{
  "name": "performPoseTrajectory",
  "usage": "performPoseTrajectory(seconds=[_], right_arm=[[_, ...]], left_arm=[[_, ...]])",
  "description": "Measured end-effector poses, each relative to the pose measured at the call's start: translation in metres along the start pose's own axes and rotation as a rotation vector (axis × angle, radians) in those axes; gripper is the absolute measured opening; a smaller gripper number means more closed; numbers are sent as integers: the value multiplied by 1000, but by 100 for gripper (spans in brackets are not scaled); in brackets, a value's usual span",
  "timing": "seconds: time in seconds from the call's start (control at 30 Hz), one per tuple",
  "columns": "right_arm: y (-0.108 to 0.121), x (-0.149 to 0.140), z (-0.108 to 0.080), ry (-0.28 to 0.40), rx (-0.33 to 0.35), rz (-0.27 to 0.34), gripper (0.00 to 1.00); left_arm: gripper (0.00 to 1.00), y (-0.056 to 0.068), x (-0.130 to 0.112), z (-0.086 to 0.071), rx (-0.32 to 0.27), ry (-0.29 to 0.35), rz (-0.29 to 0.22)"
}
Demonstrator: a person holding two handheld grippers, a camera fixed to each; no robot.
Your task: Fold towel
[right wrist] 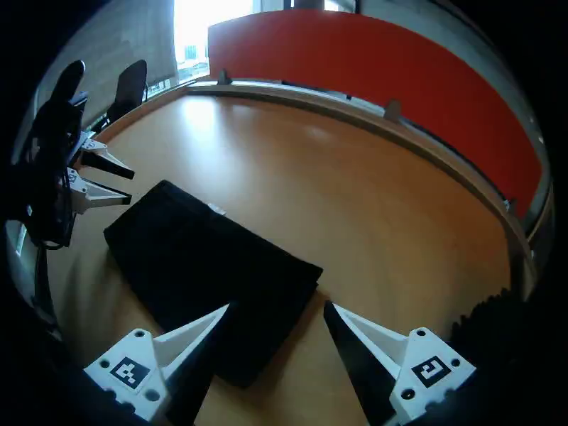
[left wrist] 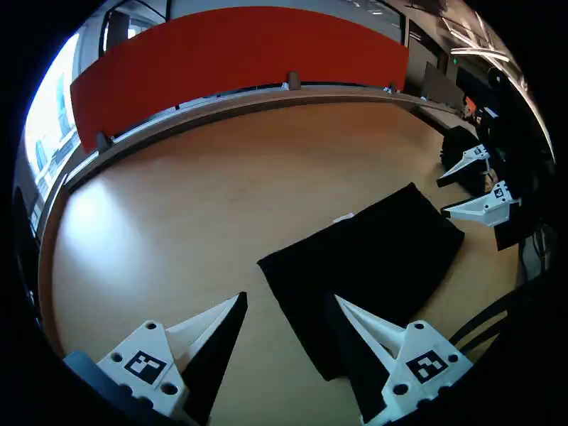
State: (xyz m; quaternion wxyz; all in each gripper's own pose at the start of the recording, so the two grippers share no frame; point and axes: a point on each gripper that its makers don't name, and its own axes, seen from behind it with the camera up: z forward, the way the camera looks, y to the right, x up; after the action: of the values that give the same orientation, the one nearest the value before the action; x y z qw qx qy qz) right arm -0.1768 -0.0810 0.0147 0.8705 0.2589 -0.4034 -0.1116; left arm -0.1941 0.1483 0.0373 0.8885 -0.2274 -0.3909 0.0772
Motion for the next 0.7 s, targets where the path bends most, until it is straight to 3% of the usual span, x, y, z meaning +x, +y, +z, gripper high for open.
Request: performPoseTrajectory(seconds=[0.4, 0.7], right_arm=[[-3, -8, -8, -1, 0, 15, 93], [-6, -15, -14, -2, 1, 24, 93]], left_arm=[[80, 2, -5, -10, -13, 8, -42], [80, 1, -10, -18, -2, 6, -27]])
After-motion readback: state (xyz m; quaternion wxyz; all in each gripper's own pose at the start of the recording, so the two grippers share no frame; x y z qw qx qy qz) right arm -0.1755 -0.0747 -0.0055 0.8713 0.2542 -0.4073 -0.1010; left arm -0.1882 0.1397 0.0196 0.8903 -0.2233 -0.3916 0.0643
